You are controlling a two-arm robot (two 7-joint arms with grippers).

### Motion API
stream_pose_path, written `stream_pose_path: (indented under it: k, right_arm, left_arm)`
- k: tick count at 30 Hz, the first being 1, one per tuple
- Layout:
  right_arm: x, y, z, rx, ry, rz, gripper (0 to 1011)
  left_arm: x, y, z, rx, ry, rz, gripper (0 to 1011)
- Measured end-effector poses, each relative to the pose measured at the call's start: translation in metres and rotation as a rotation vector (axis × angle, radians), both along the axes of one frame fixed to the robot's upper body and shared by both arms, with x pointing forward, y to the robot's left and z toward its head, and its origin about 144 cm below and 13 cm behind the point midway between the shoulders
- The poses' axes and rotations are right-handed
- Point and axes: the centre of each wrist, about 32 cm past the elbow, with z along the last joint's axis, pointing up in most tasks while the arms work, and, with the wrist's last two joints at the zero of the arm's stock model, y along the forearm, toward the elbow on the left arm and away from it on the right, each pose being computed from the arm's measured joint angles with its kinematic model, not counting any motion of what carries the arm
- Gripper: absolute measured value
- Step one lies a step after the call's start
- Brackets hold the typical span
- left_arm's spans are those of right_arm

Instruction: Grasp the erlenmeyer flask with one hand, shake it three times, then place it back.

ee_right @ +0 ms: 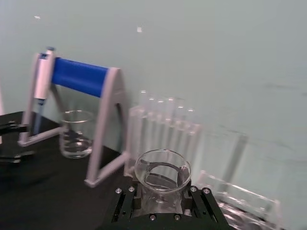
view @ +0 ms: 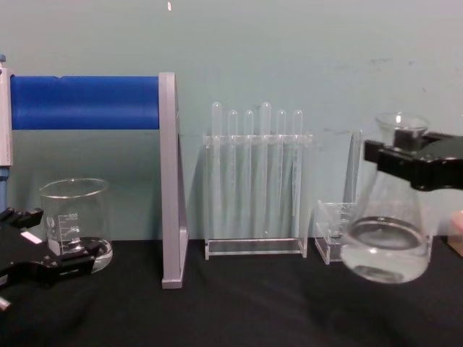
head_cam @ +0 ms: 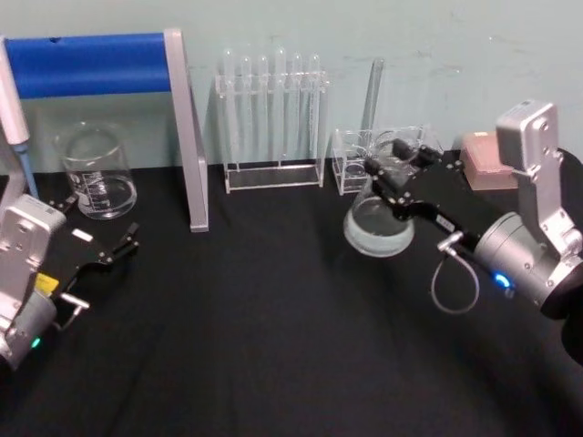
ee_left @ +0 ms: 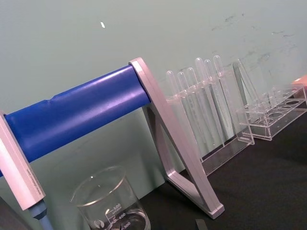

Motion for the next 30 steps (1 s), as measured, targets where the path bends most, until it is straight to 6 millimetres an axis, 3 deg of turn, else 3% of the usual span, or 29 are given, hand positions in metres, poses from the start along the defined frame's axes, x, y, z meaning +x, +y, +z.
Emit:
stream_pose_path:
  k: [15, 30]
  right_arm:
    - [0.016, -0.018, 0.001, -0.005, -0.009, -0.137, 457]
    - [0.011, -0.013, 0.0, -0.002, -0.003, -0.1, 457]
  left_arm:
    - [0.0, 0.0, 0.0, 0.0, 0.0, 0.0, 1001]
    - [0.0, 0.0, 0.0, 0.0, 0.0, 0.0, 1001]
